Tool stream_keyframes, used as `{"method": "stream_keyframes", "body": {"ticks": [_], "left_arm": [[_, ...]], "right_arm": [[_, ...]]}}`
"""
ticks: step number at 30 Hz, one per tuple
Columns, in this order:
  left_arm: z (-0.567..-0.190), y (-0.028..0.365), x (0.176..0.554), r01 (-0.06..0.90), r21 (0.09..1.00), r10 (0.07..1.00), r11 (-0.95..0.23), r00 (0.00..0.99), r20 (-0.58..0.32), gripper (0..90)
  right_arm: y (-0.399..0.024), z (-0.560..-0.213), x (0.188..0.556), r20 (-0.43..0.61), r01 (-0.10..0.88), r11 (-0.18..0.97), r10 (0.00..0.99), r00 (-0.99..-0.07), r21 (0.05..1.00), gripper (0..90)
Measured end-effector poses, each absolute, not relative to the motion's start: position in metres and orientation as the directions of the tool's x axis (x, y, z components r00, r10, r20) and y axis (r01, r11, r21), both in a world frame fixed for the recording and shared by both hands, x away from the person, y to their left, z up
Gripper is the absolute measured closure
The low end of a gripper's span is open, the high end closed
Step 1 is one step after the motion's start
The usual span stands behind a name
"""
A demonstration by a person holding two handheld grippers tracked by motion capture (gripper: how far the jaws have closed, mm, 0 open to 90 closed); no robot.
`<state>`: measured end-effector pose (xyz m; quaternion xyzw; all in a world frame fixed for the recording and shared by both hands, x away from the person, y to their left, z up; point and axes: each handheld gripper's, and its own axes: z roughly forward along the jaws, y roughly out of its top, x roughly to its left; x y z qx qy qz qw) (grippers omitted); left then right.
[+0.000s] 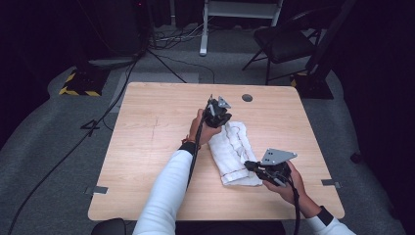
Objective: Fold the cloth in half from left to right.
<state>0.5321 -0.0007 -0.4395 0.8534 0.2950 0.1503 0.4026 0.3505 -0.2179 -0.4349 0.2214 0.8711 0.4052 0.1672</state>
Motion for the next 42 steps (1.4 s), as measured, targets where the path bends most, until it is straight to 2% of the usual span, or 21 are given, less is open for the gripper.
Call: {"method": "stream_keyframes", "body": {"ticks": [16, 19, 20, 21, 23, 25, 28, 31, 34, 38, 42], "left_arm": [[-0.452, -0.061, 0.546, 0.366, 0.755, 0.606, -0.543, 0.794, 0.052, 89.8], [-0.457, -0.069, 0.545, 0.365, 0.747, 0.606, -0.555, 0.793, 0.064, 89.2], [-0.458, -0.072, 0.543, 0.37, 0.749, 0.612, -0.55, 0.788, 0.06, 85.1], [-0.458, -0.073, 0.54, 0.373, 0.751, 0.618, -0.544, 0.784, 0.058, 76.3], [-0.455, -0.07, 0.533, 0.362, 0.753, 0.581, -0.549, 0.813, 0.033, 71.5], [-0.451, -0.065, 0.522, 0.343, 0.747, 0.565, -0.57, 0.824, 0.052, 60.6], [-0.442, -0.048, 0.504, 0.325, 0.759, 0.546, -0.565, 0.836, 0.049, 50.6], [-0.433, -0.028, 0.488, 0.324, 0.774, 0.557, -0.543, 0.829, 0.044, 36.1], [-0.428, -0.009, 0.474, 0.352, 0.775, 0.556, -0.525, 0.831, 0.0, 26.7], [-0.434, 0.007, 0.444, 0.333, 0.768, 0.517, -0.547, 0.856, -0.003, 23.2], [-0.449, 0.013, 0.416, 0.313, 0.735, 0.479, -0.602, 0.878, 0.018, 22.3]], "right_arm": [[-0.246, -0.452, 0.344, -0.089, 0.324, 0.591, 0.563, -0.822, 0.738, 86.5], [-0.248, -0.458, 0.343, -0.08, 0.344, 0.605, 0.563, -0.823, 0.718, 83.7], [-0.249, -0.46, 0.343, -0.081, 0.348, 0.612, 0.561, -0.824, 0.71, 79.9], [-0.249, -0.462, 0.343, -0.085, 0.35, 0.619, 0.562, -0.823, 0.703, 74.5], [-0.25, -0.464, 0.342, -0.086, 0.364, 0.62, 0.574, -0.814, 0.695, 66.5], [-0.252, -0.465, 0.343, -0.087, 0.365, 0.616, 0.578, -0.811, 0.698, 58.9], [-0.256, -0.462, 0.345, -0.075, 0.378, 0.592, 0.598, -0.798, 0.712, 54.6], [-0.259, -0.459, 0.348, -0.075, 0.374, 0.573, 0.609, -0.789, 0.729, 50.6], [-0.261, -0.458, 0.353, -0.082, 0.374, 0.579, 0.611, -0.787, 0.724, 48.3], [-0.265, -0.459, 0.361, -0.092, 0.375, 0.598, 0.606, -0.79, 0.708, 42.3], [-0.27, -0.461, 0.369, -0.112, 0.375, 0.596, 0.621, -0.776, 0.71, 41.3]]}}
